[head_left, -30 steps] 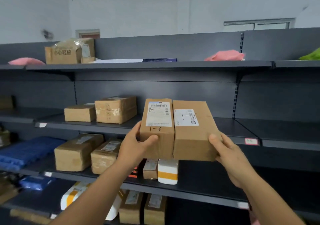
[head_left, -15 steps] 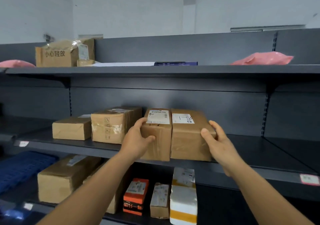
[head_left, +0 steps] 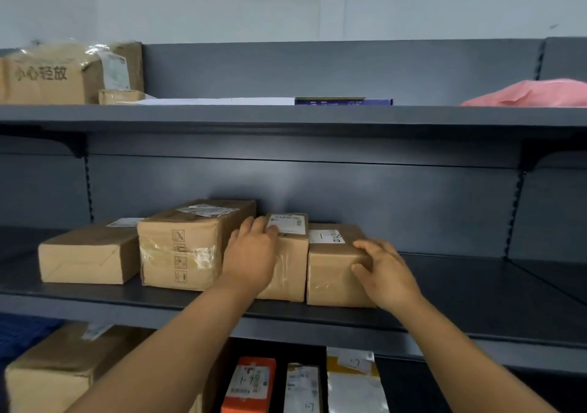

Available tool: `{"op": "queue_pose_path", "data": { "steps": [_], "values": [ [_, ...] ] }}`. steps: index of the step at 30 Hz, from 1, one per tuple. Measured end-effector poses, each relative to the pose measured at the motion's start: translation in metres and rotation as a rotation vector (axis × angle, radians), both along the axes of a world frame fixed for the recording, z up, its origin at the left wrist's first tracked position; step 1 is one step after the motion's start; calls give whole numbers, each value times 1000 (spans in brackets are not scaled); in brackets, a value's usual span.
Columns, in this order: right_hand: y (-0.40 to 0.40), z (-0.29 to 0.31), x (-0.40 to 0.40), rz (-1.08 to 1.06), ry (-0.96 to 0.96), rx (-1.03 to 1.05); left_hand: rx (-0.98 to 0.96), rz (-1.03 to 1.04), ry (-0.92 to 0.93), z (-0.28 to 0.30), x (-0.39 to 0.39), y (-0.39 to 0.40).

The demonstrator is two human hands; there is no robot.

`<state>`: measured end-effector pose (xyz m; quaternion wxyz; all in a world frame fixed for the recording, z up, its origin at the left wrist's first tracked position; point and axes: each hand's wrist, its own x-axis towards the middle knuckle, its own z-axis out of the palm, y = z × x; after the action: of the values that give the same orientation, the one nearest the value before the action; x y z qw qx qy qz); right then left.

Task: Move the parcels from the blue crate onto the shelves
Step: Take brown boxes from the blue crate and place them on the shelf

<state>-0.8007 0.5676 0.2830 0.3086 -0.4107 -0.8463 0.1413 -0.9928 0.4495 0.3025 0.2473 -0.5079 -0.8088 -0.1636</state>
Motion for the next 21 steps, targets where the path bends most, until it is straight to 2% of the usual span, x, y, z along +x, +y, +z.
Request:
{"op": "queue_pose_path", "data": {
  "steps": [3, 7, 13, 21],
  "values": [
    [4, 1, -8, -17, -46, 30, -101, 89, 101, 5, -2, 9],
    [3, 6, -8, -13, -136, 33, -157, 132, 124, 7, 1, 10],
    [-18, 6, 24, 25, -216, 88, -112, -10, 95, 1, 41, -5],
    [-55, -16, 110, 26, -284, 146, -115, -161, -23, -25, 146, -30]
  ]
}}
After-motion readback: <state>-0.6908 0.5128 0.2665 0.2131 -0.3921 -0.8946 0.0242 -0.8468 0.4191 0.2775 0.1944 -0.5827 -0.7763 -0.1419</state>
